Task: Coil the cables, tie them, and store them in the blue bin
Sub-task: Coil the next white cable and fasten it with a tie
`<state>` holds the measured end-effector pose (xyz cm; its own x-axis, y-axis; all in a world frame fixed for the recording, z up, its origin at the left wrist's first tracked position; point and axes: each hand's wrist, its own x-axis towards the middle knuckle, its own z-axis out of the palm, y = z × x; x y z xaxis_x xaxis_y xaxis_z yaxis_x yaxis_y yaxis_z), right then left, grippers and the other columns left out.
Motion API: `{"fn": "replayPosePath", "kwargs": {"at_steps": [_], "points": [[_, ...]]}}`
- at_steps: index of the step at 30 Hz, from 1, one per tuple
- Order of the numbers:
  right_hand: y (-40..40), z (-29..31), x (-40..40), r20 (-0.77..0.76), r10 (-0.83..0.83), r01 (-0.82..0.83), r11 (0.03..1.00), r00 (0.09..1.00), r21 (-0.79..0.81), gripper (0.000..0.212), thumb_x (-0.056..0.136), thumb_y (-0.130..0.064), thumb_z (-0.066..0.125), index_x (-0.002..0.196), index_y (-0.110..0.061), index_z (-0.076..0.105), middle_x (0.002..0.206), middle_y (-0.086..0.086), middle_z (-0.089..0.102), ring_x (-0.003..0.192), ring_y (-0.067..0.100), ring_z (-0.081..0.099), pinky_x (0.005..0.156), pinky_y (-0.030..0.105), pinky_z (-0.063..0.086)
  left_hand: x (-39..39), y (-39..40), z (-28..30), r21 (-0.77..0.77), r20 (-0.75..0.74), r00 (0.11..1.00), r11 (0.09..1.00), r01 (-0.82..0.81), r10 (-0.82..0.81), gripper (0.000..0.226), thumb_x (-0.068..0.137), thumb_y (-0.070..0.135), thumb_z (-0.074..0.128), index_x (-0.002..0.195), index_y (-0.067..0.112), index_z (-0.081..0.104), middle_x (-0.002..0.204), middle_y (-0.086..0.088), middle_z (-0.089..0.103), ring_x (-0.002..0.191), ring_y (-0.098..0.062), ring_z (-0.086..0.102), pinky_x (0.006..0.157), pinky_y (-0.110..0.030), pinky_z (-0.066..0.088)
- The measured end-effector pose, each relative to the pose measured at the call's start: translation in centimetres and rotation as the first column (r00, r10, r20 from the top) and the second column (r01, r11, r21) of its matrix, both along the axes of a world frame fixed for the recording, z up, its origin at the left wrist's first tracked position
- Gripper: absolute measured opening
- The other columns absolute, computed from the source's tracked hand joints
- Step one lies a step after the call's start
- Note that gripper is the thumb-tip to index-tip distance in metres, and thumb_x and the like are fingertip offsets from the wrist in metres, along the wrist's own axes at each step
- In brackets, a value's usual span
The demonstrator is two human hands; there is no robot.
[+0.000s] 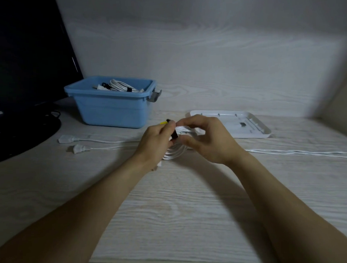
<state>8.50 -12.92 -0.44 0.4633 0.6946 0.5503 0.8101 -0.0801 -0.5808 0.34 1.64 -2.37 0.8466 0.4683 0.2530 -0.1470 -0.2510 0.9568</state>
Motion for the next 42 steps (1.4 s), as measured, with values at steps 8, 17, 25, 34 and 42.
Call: {"fn": "replayPosePath", "kwargs": {"at_steps": [8,17,25,34,42], "points": [[0.7,-0.2,-0.1,0.164,-0.079,0.064,0.994,0.983,0.094,0.029,0.079,-0.002,0.074,0.107,-0.009,0.072,0.106,0.005,0.066,0.096,0.018,0.066,0.085,0.036,0.055,0.6,0.1,0.6,-0.349,0.001,1.0,0.937,-0.023,0.025,0.032,0.089,0.016,0.062,0.059,0.01,0.071,0.051,-0.009,0.057,0.046,-0.019,0.05,0.051,-0.026,0.04],[0.8,-0.2,-0.4,0.223,-0.136,0.106,0.984,0.965,0.141,0.028,0.081,-0.001,0.074,0.108,-0.008,0.073,0.104,0.004,0.065,0.092,0.01,0.062,0.082,0.009,0.046,0.2,0.1,1.3,-0.501,0.089,0.992,0.856,0.123,-0.09,0.009,0.096,0.01,0.058,0.087,0.009,0.059,0.065,-0.007,0.064,0.048,-0.013,0.055,0.047,-0.022,0.046],[0.1,-0.1,-0.2,0.24,-0.135,0.098,0.982,0.961,0.159,0.027,0.081,0.002,0.073,0.107,-0.008,0.073,0.103,0.004,0.066,0.091,0.011,0.063,0.08,0.009,0.046,-0.5,1.1,1.2,0.132,0.017,0.992,0.984,0.123,-0.126,0.046,0.102,0.035,0.049,0.072,0.006,0.069,0.058,-0.002,0.063,0.054,-0.015,0.055,0.058,-0.025,0.045],[0.3,-0.8,0.1,0.209,-0.03,-0.009,0.982,0.977,0.186,0.02,0.09,-0.009,0.069,0.11,-0.007,0.073,0.107,0.005,0.067,0.099,0.012,0.066,0.085,0.024,0.053,-1.2,1.5,1.6,-0.043,-0.172,0.888,0.904,0.425,-0.426,0.054,0.098,0.05,0.032,0.088,0.006,0.063,0.069,-0.007,0.062,0.065,-0.014,0.059,0.069,-0.023,0.049],[1.1,-1.8,0.8,0.149,-0.065,0.036,0.982,0.987,0.185,0.031,0.088,-0.019,0.074,0.118,-0.013,0.072,0.121,0.005,0.064,0.113,0.014,0.062,0.097,0.033,0.051,-1.0,2.1,0.7,-0.268,-0.074,0.893,0.872,0.41,-0.443,0.039,0.089,0.041,0.048,0.091,0.004,0.061,0.069,-0.005,0.06,0.061,-0.011,0.058,0.062,-0.024,0.049]]}}
